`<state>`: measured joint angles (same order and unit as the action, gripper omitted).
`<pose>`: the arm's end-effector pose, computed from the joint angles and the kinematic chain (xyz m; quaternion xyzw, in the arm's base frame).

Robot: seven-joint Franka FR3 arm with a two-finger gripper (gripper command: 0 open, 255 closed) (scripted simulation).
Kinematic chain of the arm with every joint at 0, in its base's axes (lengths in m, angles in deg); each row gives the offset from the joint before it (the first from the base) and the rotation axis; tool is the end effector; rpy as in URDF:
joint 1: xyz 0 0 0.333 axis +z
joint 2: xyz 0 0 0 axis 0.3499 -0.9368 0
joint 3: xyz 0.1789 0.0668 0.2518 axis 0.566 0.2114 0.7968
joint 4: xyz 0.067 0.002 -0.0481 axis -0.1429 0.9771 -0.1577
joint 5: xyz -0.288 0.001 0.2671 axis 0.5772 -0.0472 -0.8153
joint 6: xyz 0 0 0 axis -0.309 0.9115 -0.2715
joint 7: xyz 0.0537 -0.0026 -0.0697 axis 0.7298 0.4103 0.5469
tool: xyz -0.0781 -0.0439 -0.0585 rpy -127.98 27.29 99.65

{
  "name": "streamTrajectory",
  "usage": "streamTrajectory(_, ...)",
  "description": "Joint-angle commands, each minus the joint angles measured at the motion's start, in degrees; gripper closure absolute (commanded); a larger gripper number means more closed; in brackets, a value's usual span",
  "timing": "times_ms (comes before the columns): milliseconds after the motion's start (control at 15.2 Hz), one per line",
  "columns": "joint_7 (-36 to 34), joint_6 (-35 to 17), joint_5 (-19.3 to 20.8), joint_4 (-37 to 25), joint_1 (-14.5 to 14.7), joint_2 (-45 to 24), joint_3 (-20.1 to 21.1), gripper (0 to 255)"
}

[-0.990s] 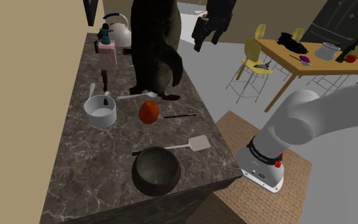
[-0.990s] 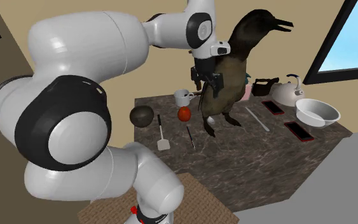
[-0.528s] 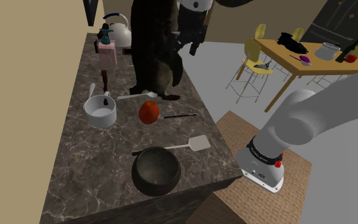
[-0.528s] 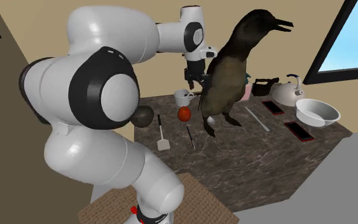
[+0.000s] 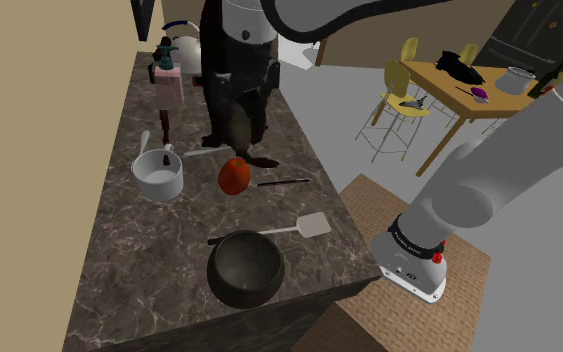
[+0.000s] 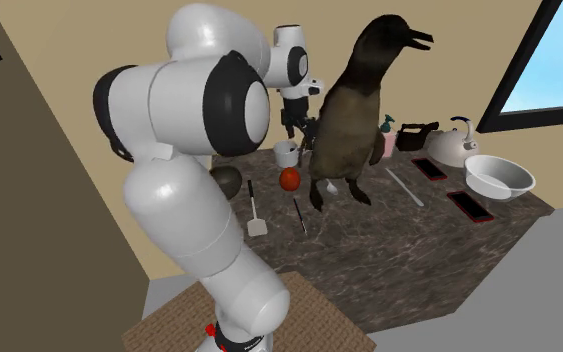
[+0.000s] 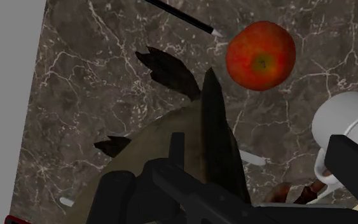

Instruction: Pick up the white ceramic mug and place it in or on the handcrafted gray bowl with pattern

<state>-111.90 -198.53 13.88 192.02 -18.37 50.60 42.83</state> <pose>0.4249 0.2558 0.5033 0.9961 -0.0552 0.0477 0.0503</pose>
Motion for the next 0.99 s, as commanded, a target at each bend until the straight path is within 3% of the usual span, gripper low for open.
streamTrajectory(0, -3.4, -1.0, 1.6, -2.5, 0.1, -4.8, 2.0, 0)
streamTrajectory(528, -17.0, -1.1, 12.3, -16.5, 2.3, -24.7, 8.1, 0)
streamTrajectory(924, -24.3, 2.0, 20.0, -31.0, 9.4, -40.2, 7.4, 0)
